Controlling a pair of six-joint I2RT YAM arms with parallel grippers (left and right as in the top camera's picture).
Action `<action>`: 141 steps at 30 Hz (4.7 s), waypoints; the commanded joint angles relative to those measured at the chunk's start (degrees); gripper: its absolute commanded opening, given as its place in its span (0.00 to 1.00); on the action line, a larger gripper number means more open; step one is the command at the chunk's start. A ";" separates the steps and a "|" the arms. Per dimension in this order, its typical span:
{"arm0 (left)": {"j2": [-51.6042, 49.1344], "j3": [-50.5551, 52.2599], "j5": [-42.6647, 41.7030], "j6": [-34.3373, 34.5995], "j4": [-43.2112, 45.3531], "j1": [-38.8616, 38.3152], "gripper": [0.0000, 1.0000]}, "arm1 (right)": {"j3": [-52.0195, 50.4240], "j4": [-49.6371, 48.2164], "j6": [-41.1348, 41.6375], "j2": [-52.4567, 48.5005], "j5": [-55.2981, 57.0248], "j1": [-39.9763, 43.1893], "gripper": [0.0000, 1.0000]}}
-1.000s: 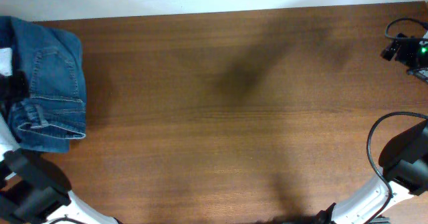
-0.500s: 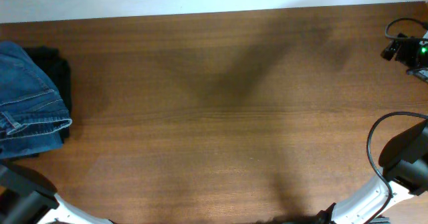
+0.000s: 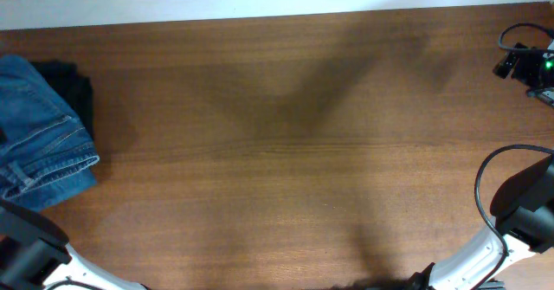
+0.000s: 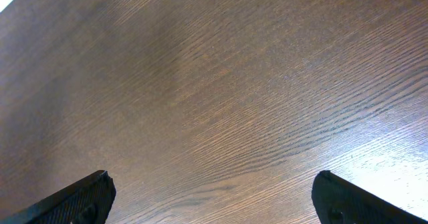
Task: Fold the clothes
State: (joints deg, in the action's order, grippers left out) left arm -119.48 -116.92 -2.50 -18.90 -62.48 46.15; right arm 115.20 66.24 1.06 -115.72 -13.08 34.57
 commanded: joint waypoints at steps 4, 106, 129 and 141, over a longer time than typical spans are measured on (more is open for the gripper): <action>0.17 -2.34 3.82 2.01 0.13 0.20 0.99 | 0.07 0.00 -0.11 0.37 0.26 -0.04 0.99; 15.45 -15.32 -9.20 28.81 -23.96 -3.56 0.61 | 0.07 0.00 -0.13 0.37 0.26 -0.04 0.99; 55.60 -14.91 -11.06 26.10 -34.21 -3.61 1.00 | 0.07 0.00 -0.13 0.37 0.26 -0.04 0.99; 64.30 -14.93 -11.06 26.10 -34.21 -3.61 1.00 | 0.07 0.00 -0.13 0.37 0.26 -0.04 0.99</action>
State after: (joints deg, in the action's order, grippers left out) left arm -55.86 -132.16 -13.13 8.36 -96.66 42.50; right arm 115.22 66.22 1.08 -115.72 -13.08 34.57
